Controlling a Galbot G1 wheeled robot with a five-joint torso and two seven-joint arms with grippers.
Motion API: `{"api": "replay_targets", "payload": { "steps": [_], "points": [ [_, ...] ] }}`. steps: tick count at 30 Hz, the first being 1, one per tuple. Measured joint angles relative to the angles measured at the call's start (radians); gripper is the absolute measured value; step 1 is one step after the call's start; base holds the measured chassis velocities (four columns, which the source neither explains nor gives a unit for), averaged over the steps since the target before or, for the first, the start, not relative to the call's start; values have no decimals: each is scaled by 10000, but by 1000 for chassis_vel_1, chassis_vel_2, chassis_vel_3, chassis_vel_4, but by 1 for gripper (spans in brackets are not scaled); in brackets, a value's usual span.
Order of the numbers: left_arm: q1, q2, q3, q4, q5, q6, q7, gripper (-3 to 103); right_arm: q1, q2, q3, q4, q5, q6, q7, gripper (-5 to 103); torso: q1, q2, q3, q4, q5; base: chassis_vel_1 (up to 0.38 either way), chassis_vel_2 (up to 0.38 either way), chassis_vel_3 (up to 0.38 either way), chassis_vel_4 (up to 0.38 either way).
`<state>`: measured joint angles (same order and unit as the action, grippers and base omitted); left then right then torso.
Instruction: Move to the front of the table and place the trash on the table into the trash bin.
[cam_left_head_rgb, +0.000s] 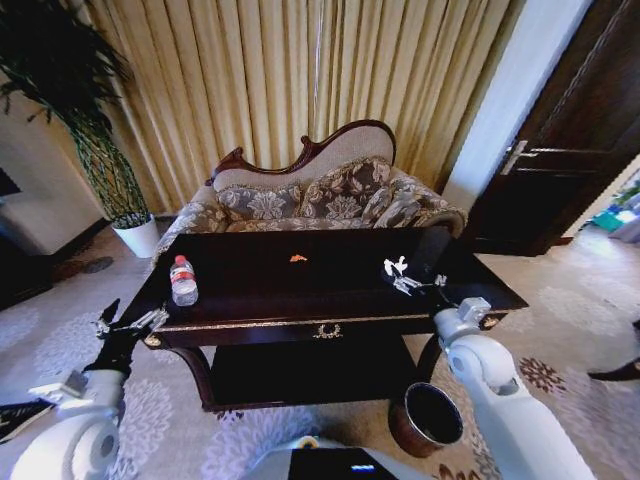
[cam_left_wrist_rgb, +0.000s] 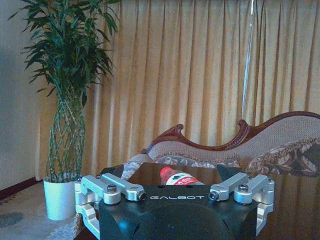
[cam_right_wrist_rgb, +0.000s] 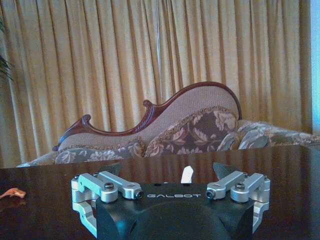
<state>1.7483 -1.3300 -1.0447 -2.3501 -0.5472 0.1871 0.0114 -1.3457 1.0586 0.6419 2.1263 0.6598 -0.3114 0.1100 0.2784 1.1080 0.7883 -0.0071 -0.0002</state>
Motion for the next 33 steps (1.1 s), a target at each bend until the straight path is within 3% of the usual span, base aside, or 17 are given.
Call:
{"api": "replay_targets", "payload": {
  "steps": [8, 13, 21, 33],
  "points": [
    [59, 0, -40, -89, 0, 0, 2, 100, 308, -383, -245, 8, 211, -612, 69, 100, -3, 1, -1, -1, 2, 0, 0, 0, 0],
    [121, -54, -60, -192, 12, 0, -1, 100, 851, -805, -567, -195, 442, -1440, 106, 100, -2, 0, 0, -1, 1, 0, 0, 0, 0],
    [177, -153, -21, -202, 102, -7, -12, 100, 1522, -952, -865, -748, 1048, -2759, 987, 100, -1, 0, 0, -1, 2, 0, 0, 0, 0],
    [151, -161, 63, -121, 196, -8, -16, 100, 2336, -910, -1460, -1418, 1015, -2945, 1213, 100, -1, 0, 0, -1, 1, 0, 0, 0, 0]
  ]
}}
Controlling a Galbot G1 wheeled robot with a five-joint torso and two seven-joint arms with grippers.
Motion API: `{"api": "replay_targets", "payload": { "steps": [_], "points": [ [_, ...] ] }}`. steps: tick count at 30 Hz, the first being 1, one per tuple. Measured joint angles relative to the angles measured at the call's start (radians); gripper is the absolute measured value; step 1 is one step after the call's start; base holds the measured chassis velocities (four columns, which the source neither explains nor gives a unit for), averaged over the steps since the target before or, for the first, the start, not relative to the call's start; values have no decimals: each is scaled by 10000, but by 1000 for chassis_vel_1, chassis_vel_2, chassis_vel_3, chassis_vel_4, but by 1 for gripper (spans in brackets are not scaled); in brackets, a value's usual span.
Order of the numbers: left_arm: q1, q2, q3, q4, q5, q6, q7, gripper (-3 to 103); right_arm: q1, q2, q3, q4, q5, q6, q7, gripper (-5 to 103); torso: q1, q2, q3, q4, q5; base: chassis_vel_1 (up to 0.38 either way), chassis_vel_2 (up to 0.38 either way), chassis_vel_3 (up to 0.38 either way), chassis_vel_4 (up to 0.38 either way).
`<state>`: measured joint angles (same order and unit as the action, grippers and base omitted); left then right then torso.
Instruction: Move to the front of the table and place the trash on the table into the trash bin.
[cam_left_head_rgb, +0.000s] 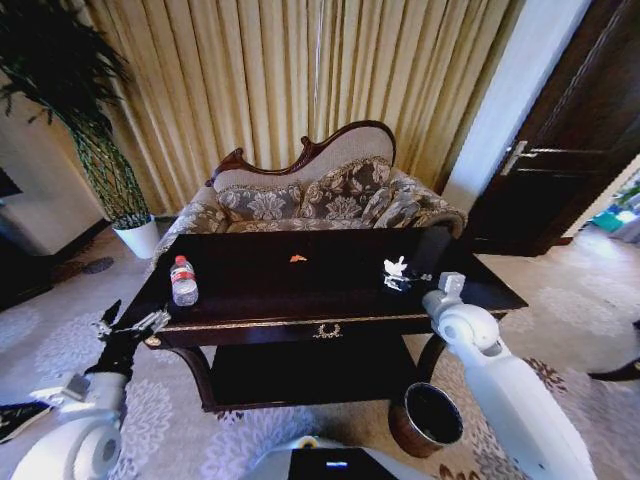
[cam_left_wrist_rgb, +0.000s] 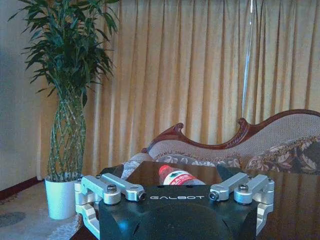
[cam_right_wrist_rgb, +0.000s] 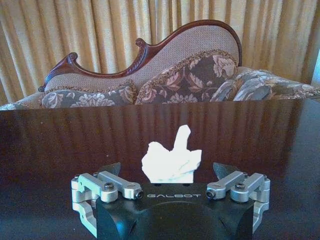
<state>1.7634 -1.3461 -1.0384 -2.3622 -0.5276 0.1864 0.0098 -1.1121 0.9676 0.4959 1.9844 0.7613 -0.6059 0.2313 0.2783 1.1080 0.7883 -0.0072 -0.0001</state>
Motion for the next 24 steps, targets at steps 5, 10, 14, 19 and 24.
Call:
{"api": "replay_targets", "payload": {
  "steps": [5, 10, 14, 19, 24],
  "points": [
    [-4, -25, -11, 19, -1, 0, 0, 100, 257, -4, -228, -235, -97, 20, 0, 100, 1, 0, 0, 0, 1, 0, 0, 0, 0],
    [-15, -21, -17, 45, -10, -4, 0, 100, 431, -30, -344, -437, -144, 47, 0, 100, 0, 0, 0, 0, 0, 0, 0, 0, 0],
    [-23, -3, -22, 65, -14, -6, 0, 100, 443, -45, -352, -465, -151, 54, 0, 103, 1, 0, 0, 0, 0, 0, 0, 0, 0],
    [-35, 20, -16, 63, -37, -8, 0, 100, 397, -58, -352, -478, -178, 179, 0, 89, 0, -1, 0, 0, 1, 0, 0, 0, 0],
    [-51, 30, 27, -24, -177, 13, -22, 100, 299, -61, -352, -488, -238, 399, -4, 67, 1, 0, 0, 0, 1, 0, 0, 0, 0]
  ]
}}
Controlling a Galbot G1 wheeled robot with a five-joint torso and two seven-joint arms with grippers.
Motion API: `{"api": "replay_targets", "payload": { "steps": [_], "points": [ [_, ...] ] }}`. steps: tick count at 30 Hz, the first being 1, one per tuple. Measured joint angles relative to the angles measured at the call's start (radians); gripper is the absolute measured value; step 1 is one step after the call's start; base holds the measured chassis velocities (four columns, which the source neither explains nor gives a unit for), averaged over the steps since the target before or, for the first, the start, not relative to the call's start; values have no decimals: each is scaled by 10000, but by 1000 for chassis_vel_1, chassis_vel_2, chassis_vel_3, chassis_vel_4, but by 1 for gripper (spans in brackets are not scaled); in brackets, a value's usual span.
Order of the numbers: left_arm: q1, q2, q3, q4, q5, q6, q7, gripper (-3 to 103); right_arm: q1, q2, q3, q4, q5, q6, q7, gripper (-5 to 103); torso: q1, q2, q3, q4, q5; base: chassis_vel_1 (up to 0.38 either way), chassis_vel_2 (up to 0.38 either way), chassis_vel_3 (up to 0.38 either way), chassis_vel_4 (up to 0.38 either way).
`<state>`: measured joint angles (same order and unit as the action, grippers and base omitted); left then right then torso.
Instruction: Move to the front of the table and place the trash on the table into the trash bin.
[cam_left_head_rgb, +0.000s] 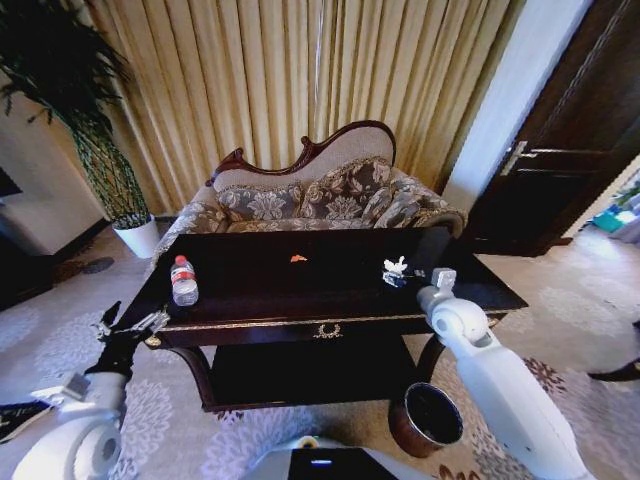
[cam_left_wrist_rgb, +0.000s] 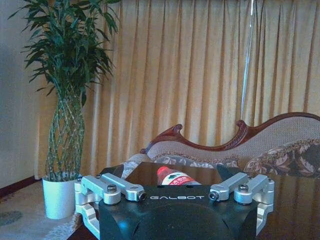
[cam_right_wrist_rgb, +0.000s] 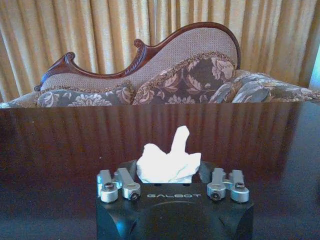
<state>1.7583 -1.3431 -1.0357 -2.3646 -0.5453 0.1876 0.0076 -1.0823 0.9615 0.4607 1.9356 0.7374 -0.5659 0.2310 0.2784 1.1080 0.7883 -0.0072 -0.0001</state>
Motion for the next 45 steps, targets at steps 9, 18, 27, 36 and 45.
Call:
{"api": "replay_targets", "payload": {
  "steps": [9, 18, 27, 36, 45],
  "points": [
    [5, 26, 4, -29, -6, 11, -1, 100, -130, -49, 29, 43, -37, 131, -12, 35, 0, -1, 0, 0, 0, 0, 0, 0, 0],
    [3, 17, -15, -35, -15, 13, 2, 100, -204, -64, 76, 101, -39, 184, -16, 3, 0, 0, 0, 0, 0, 0, 0, 0, 0],
    [4, 10, -16, -51, -20, 13, 1, 100, -505, -62, 262, 290, 2, 444, -51, 1, 0, -1, 0, 0, 0, 0, 0, 0, 0],
    [-2, -13, 12, -4, -74, -112, -2, 100, -914, 91, 728, 143, 22, 3538, -580, 1, 0, 0, -1, 0, 0, 0, 0, 0, 0],
    [11, -12, 16, -2, -279, -164, -3, 100, -1340, 149, 1070, 396, -4, 4147, -764, 1, -1, 0, -1, 0, 0, 0, 0, 0, 0]
  ]
}}
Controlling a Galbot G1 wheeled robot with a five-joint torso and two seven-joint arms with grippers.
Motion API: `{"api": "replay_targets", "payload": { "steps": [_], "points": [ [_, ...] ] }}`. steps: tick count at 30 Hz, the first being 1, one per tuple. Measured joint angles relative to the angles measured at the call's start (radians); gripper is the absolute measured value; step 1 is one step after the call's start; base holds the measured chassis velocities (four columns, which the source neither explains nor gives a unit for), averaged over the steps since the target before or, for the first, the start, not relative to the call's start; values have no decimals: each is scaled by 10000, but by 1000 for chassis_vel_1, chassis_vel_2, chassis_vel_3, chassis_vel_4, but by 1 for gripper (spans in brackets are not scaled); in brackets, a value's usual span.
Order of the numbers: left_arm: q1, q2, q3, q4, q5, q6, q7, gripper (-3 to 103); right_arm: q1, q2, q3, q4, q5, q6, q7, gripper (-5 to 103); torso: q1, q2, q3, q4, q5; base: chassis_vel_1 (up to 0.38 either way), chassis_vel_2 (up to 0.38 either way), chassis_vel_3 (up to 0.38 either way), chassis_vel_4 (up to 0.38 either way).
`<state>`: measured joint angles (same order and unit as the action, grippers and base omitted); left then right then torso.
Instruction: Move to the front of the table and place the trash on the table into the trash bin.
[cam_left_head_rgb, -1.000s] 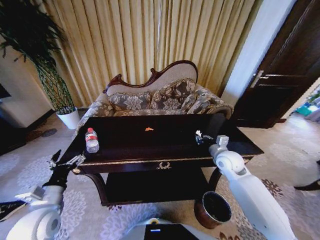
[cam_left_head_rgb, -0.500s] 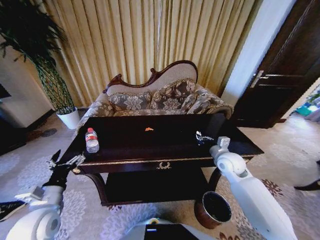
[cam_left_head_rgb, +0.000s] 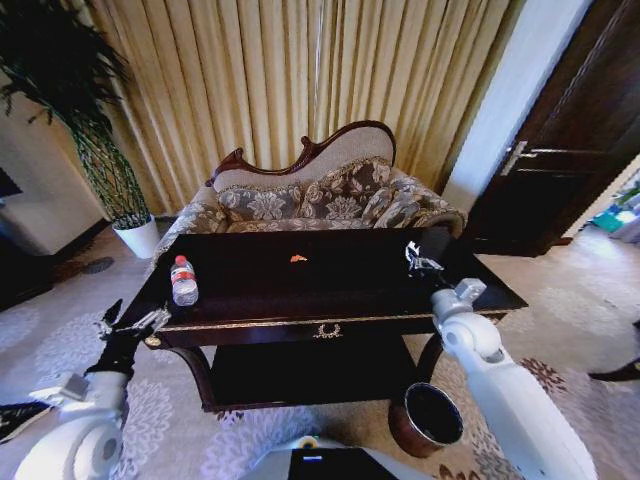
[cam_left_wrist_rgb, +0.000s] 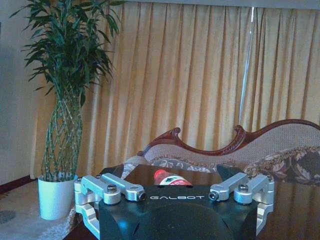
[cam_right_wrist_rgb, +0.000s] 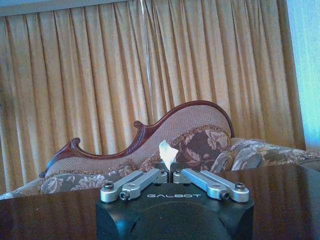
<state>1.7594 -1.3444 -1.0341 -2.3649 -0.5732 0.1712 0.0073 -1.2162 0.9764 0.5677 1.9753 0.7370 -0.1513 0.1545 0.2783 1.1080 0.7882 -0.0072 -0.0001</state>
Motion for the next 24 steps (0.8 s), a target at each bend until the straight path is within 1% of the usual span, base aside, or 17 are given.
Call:
{"api": "replay_targets", "payload": {
  "steps": [1, 5, 11, 18, 24],
  "points": [
    [0, 0, 0, 0, 0, 0, 0, 100, 0, 0, 0, 0, 0, 0, 0, 1, 0, 0, 0, 0, 0, 0, 0, 0, 0],
    [12, 29, -55, -6, -23, -4, -1, 100, -78, 76, 61, 76, -512, -88, 2, 1, 0, 0, 0, 0, 1, 0, 0, 0, 0],
    [21, 27, -79, 1, -25, -8, -1, 100, -158, 162, 136, 171, -714, -248, 36, 1, 0, 0, 0, 1, 0, 0, 0, 0, 0],
    [26, 22, -76, 18, -24, -8, -1, 100, -215, 175, 190, 186, -738, -270, 46, 1, 1, -1, 1, 1, 0, 5, -8, -4, 7],
    [30, 23, -69, 25, -19, -8, 3, 100, -236, 188, 205, 176, -758, -281, 51, 1, 0, 0, 0, 0, 1, 58, -61, -68, 67]
  ]
}}
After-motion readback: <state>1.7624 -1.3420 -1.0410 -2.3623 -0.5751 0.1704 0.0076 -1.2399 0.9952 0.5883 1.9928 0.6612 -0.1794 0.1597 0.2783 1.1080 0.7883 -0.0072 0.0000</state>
